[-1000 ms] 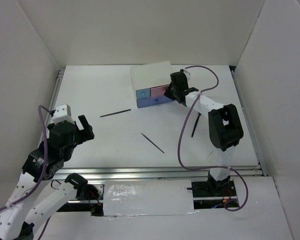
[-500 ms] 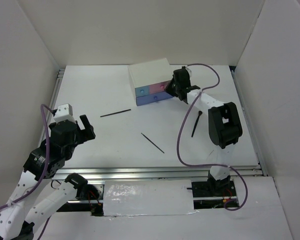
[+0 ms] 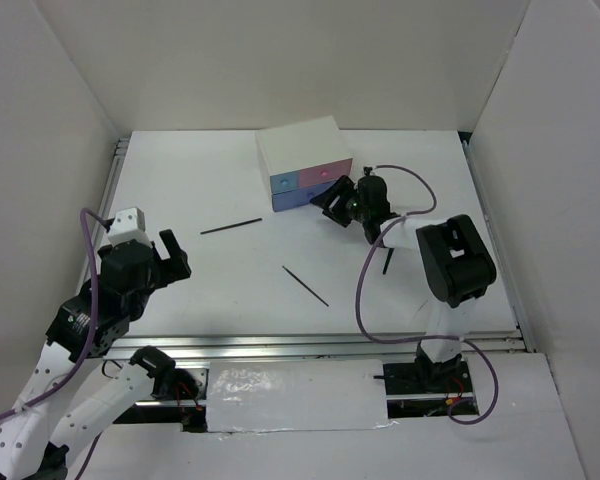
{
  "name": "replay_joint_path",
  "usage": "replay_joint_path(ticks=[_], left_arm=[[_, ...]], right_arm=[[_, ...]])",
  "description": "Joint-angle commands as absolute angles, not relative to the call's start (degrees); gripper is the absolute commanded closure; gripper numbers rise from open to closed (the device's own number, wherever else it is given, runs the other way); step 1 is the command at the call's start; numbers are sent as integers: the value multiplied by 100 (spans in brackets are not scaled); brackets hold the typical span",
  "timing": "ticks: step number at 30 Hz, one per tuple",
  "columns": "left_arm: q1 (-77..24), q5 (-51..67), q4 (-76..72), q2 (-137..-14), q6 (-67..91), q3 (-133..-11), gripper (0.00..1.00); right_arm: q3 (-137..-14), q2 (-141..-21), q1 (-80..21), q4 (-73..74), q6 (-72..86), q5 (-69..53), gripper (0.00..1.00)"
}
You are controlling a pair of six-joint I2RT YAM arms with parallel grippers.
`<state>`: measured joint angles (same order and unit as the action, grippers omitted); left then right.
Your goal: Organize the makeup
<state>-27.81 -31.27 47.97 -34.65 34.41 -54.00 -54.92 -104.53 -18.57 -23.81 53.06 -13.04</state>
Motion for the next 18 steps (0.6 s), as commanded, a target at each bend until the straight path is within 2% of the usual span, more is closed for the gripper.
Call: replay_joint_path(ticks=[1,6,13,18], left_arm=[[-2751,-3111,4570,-3358,3296,-5396,1],[-2751,-3068,4553,-3331,3261,-5388,1],[-2760,-3015,4535,-3357,3243,-5396,1],[-2760,-3006,4526,-3366,3234,-5388,1]], right_arm=[[-5677,-11001,-1714,-3804,5686,-2222,32],[-5801,-11749,-1521,-4789,6363,-2856,31],[-6380,-12199,-1450,-4404,6328,-2953,32],[-7047,-12620,-1389,-3851,6398,-3199,36]])
